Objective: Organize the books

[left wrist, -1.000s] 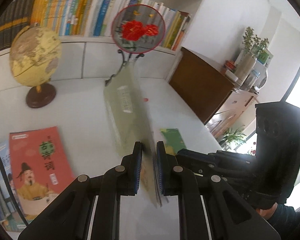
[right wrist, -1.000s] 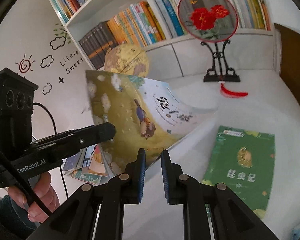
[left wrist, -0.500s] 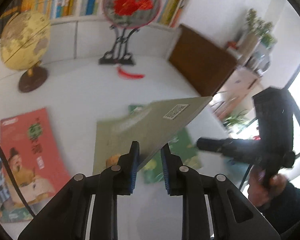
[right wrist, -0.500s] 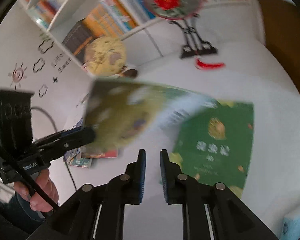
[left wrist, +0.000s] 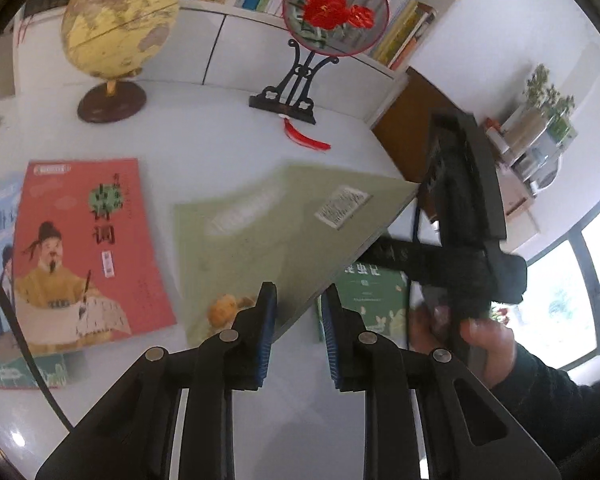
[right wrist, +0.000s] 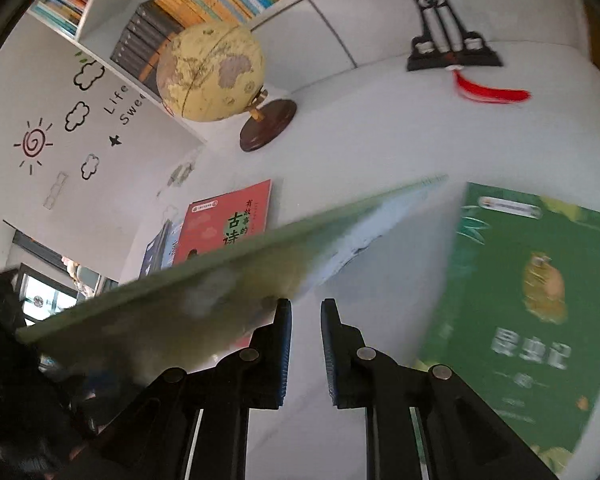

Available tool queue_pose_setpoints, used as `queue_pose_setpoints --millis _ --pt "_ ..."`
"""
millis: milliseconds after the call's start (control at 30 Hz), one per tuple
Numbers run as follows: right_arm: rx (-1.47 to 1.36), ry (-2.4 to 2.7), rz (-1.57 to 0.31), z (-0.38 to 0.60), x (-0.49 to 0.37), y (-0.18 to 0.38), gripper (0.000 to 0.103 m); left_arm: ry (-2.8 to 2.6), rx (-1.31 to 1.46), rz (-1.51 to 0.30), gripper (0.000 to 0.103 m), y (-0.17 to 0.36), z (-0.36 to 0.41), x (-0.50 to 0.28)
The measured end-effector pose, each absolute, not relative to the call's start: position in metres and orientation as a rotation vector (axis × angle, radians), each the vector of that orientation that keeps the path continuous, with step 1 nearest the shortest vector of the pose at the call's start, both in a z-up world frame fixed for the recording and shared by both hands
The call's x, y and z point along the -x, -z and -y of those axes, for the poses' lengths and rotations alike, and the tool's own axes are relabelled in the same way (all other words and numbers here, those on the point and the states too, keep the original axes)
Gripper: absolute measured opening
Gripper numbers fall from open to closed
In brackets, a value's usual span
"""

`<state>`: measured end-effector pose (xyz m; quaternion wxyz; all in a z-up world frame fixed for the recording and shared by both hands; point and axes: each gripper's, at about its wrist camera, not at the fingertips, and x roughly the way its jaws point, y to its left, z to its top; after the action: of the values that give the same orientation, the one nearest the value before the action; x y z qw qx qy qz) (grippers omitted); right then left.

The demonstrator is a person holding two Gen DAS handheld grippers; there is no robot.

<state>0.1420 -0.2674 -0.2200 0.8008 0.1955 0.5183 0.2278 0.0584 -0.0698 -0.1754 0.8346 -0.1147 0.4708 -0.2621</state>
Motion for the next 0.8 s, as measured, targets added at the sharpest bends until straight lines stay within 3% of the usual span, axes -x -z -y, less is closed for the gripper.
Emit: queue_pose_setpoints --millis 233,533,700,800 --pt "-0.314 -0.606 -1.048 0.188 -0.157 0.190 0.014 0.514 0.300 -0.993 0.019 0.177 0.018 -0.053" --pt "-0.253 -0.766 -1.146 0.056 -0.170 0.215 0.014 0.429 0.368 -1.072 0.017 0.204 -0.064 -0.037" --pt "-0.361 -0.621 -1.189 0.083 -0.181 0.239 0.015 0.376 0.379 -1.071 0.023 0.208 -0.101 -0.047" --pt "-0.410 -0.515 -1.221 0.125 -0.196 0.255 0.032 0.369 0.386 -1.065 0.026 0.217 -0.109 -0.074"
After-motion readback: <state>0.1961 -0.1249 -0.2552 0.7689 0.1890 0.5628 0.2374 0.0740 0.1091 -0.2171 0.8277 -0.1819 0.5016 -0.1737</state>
